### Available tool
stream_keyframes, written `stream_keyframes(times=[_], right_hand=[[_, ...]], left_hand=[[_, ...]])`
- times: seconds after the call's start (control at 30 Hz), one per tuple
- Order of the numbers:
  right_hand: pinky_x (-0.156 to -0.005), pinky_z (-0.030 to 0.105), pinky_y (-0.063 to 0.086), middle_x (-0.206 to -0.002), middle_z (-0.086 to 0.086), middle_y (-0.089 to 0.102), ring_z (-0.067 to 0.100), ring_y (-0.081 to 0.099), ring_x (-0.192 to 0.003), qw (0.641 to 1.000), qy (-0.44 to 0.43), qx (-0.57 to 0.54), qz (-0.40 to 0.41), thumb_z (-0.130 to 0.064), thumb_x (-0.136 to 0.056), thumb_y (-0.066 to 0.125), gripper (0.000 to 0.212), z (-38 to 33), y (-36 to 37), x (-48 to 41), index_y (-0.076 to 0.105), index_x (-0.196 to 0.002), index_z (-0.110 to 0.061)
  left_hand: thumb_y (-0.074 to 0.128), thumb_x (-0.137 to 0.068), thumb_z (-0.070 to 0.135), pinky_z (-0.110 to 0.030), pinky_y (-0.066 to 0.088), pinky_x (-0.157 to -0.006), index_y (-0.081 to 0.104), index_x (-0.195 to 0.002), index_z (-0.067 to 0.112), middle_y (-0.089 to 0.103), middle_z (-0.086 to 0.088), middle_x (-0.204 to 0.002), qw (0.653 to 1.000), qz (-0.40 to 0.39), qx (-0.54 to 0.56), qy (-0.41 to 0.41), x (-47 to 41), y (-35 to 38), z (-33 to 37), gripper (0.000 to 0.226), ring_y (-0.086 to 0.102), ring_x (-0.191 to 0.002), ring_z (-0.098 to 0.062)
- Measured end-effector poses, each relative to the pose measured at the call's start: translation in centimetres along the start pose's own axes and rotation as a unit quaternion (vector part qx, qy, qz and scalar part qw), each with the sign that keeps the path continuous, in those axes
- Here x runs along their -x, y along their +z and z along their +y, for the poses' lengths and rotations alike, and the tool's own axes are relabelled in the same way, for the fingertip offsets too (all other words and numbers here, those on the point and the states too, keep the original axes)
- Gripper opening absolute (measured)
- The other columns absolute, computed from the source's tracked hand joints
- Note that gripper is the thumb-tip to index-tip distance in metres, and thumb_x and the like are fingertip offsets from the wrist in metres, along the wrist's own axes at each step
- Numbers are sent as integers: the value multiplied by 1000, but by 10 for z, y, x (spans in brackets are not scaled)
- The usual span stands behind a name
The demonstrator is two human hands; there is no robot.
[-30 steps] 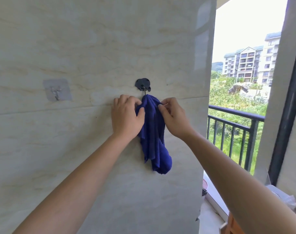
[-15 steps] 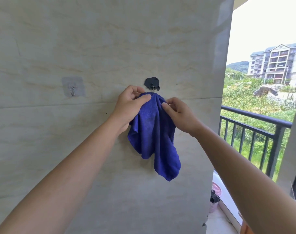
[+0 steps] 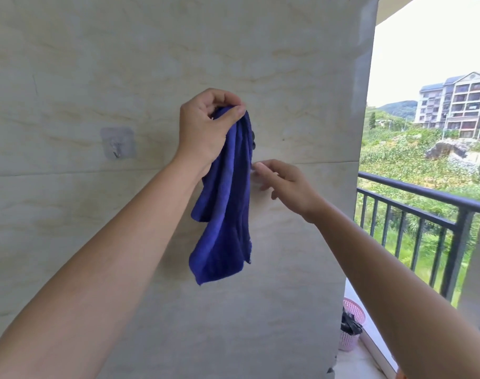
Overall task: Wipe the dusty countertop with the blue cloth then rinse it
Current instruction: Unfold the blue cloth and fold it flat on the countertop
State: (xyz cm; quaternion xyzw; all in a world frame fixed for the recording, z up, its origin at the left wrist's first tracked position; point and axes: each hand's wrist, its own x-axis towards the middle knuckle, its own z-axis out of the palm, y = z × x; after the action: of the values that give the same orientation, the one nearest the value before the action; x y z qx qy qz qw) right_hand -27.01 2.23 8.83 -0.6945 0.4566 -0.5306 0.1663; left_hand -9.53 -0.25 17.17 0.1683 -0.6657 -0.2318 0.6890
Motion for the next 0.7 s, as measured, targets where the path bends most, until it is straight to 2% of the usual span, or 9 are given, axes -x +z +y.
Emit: stream_keyframes(times=[0.07,0.13,0.2,0.3,0.4,0.47,0.53,0.63,0.7], right_hand=[[-79,30,56,-111,-8,71,8,68,-97,998,13,-30,-59,-50,-100,50,31,-5,2,8,65,-119,-31],[-81,29,56,-108,-5,73,13,69,-101,993,15,-29,-115,-46,-99,54,30,-3,6,15,69,-114,-25],[-77,29,54,-98,-3,75,14,71,-95,993,7,-24,-118,-38,-100,55,28,1,10,22,70,-104,-15],[-72,33,51,-88,-6,69,11,67,-82,996,4,-89,-32,-36,-103,50,29,4,14,33,64,-97,-11],[-70,30,52,-88,-3,66,12,63,-79,986,-7,-168,14,-47,-97,56,34,2,17,46,60,-97,-14],[-71,34,52,-85,1,68,14,63,-78,990,-30,-140,4,-43,-96,60,30,6,18,53,65,-96,-14],[-70,38,46,-78,-2,62,13,56,-73,994,-27,-107,17,-38,-102,54,28,16,15,59,66,-92,-16],[-72,48,47,-77,2,59,20,54,-72,995,0,-37,98,-41,-104,45,30,32,5,67,64,-96,-19],[-77,45,47,-83,7,63,22,57,-78,987,1,24,161,-37,-106,40,30,37,-4,75,61,-100,-16]], left_hand=[[75,-82,2,-24,54,-71,69,-83,12,72,-7,-88,1000,-4,16,8,3,2,9,11,67,-74,-10],[74,-83,0,-21,55,-63,68,-84,7,71,-19,-93,1000,-5,23,10,7,3,16,10,67,-70,-11],[76,-81,3,-28,56,-72,69,-83,11,73,-15,-93,1000,-1,11,17,10,2,17,11,68,-77,-14],[78,-79,6,-40,56,-88,70,-79,19,75,-10,-91,1000,-4,4,10,14,2,16,15,69,-85,-19],[78,-79,7,-40,56,-88,70,-78,21,75,-8,-89,1000,-12,0,11,21,7,15,16,70,-85,-19],[79,-79,7,-39,57,-88,70,-78,21,76,-5,-88,1000,-20,-7,14,24,11,15,16,70,-85,-18],[78,-79,6,-37,56,-88,70,-80,19,76,-4,-87,999,-29,-18,14,27,12,12,15,71,-85,-17],[78,-80,6,-30,55,-86,69,-84,18,75,-3,-87,997,-56,-48,-2,39,12,4,15,71,-85,-14],[78,-82,8,-25,53,-86,69,-88,19,74,3,-89,993,-87,-82,-24,58,11,-5,15,70,-86,-9]])
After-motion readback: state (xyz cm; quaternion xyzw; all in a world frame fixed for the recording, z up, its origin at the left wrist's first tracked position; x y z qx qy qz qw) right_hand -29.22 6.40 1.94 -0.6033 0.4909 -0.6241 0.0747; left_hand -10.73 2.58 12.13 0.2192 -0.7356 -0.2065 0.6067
